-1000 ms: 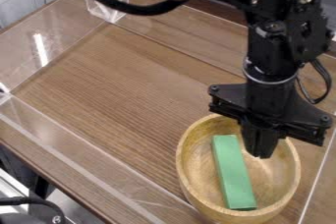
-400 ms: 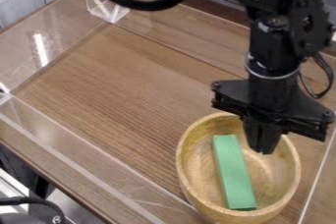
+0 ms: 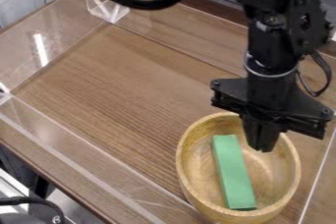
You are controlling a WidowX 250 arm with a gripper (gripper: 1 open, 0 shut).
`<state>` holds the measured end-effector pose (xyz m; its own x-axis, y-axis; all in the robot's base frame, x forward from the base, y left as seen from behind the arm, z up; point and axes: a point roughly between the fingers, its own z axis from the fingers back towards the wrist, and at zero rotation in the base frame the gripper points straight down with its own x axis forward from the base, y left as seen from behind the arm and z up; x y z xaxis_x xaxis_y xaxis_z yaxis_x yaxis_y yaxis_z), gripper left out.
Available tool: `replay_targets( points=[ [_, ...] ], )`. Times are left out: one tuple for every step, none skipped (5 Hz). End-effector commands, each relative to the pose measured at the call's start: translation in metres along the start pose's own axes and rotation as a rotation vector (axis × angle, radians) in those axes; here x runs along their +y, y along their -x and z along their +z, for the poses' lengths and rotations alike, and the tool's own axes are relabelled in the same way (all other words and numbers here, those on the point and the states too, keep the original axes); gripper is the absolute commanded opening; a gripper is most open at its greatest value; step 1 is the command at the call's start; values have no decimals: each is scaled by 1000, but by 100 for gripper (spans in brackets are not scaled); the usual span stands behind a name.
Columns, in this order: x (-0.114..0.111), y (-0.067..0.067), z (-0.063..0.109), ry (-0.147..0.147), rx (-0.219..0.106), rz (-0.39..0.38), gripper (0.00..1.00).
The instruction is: Put the green block in the brown bowl
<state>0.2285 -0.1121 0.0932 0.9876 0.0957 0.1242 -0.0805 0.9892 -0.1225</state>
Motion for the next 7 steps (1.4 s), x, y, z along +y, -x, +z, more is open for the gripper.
replay_targets(
  points=[
    [-5, -15, 13, 33, -56, 7, 0],
    [-5, -17, 16, 36, -61, 3, 0],
    [-5, -18, 19, 38, -66, 0, 0],
    [-1, -22, 19, 36, -62, 5, 0],
    [2, -25, 19, 35, -59, 8, 0],
    [4, -30, 22, 34, -57, 12, 0],
    [5, -34, 21, 33, -55, 13, 0]
  ],
)
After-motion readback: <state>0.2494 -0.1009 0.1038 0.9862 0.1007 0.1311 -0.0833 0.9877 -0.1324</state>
